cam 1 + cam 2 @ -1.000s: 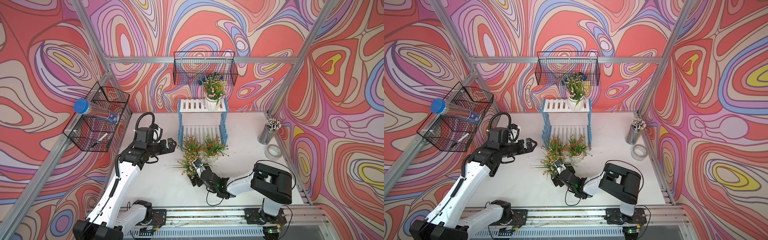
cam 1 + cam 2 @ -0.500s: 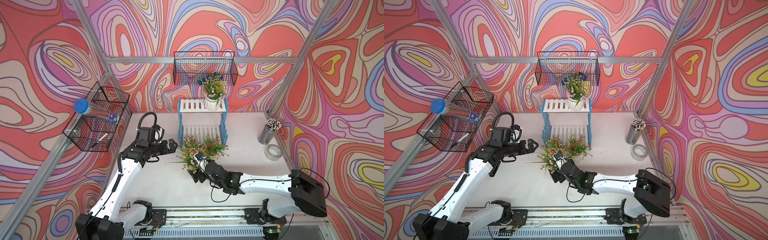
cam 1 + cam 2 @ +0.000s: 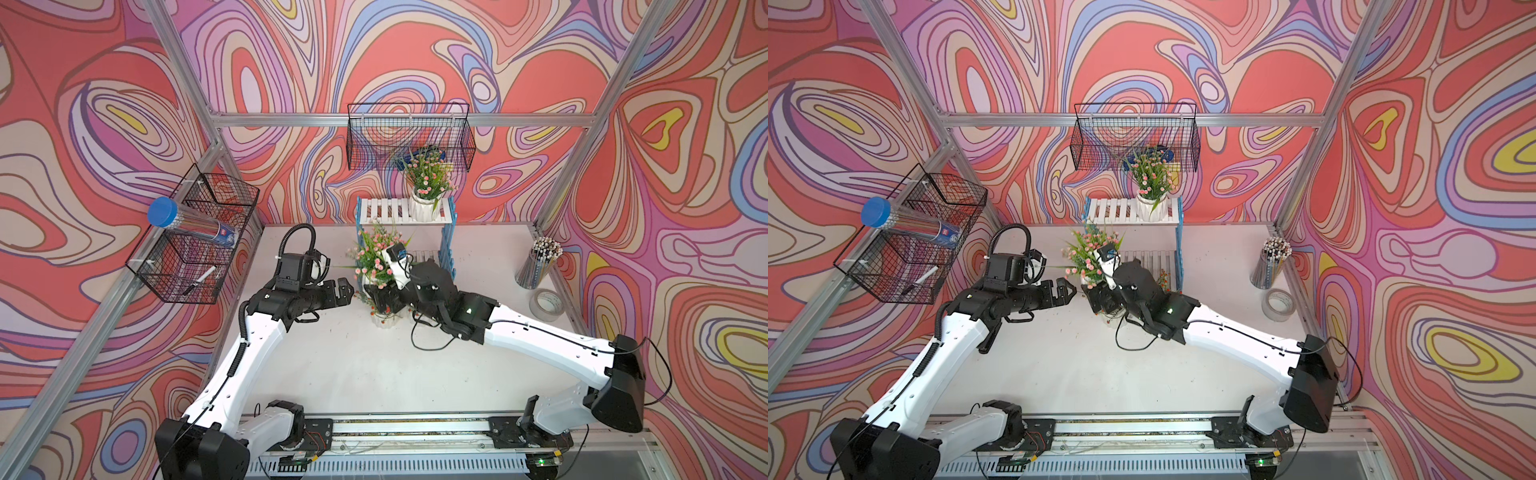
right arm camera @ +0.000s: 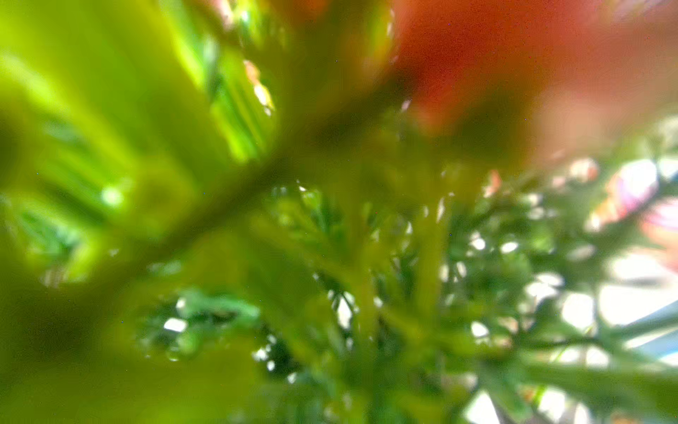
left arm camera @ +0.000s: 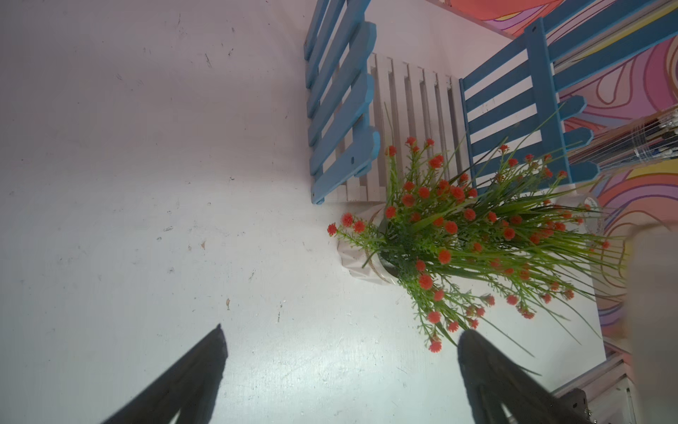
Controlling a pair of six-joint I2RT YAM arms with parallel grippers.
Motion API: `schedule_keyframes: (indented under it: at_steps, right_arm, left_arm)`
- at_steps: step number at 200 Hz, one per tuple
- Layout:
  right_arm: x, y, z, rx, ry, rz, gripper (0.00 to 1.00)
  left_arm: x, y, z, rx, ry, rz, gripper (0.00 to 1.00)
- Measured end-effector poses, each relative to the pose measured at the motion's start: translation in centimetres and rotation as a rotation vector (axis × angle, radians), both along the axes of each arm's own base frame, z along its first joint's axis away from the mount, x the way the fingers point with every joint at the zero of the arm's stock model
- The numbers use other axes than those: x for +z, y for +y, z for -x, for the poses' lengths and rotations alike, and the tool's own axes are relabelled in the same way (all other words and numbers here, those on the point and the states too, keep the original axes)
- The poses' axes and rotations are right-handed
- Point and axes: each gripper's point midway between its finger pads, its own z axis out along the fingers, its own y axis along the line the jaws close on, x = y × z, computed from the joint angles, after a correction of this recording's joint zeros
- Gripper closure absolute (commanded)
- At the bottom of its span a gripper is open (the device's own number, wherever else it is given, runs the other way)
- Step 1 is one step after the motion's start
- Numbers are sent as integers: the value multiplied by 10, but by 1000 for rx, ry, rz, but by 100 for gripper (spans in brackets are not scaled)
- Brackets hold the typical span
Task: Place the baby's breath potted plants on the rack by color
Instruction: Place the baby's breath potted plant on the rack.
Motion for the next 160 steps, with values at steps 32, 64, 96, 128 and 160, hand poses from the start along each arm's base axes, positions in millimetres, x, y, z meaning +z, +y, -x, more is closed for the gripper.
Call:
schedule_keyframes:
  at_steps: [32, 64, 96, 128, 160]
  right_arm:
    - [27, 5, -56, -51, -16, 5, 44]
    - [37, 24, -99, -61, -25, 10, 44]
    - [32, 35, -136, -87, -41, 51, 43]
    - [26, 38, -159, -102, -45, 75, 43]
    - [34, 28, -175, -127, -60, 77, 43]
  left_arm:
    - [6, 2, 2, 3, -23, -6, 0]
    - [11, 3, 4, 3, -42, -3, 0]
    - [13, 2, 4, 3, -46, -1, 0]
    - [14, 2, 5, 0, -51, 4, 0]
    - [16, 2, 5, -1, -55, 6, 0]
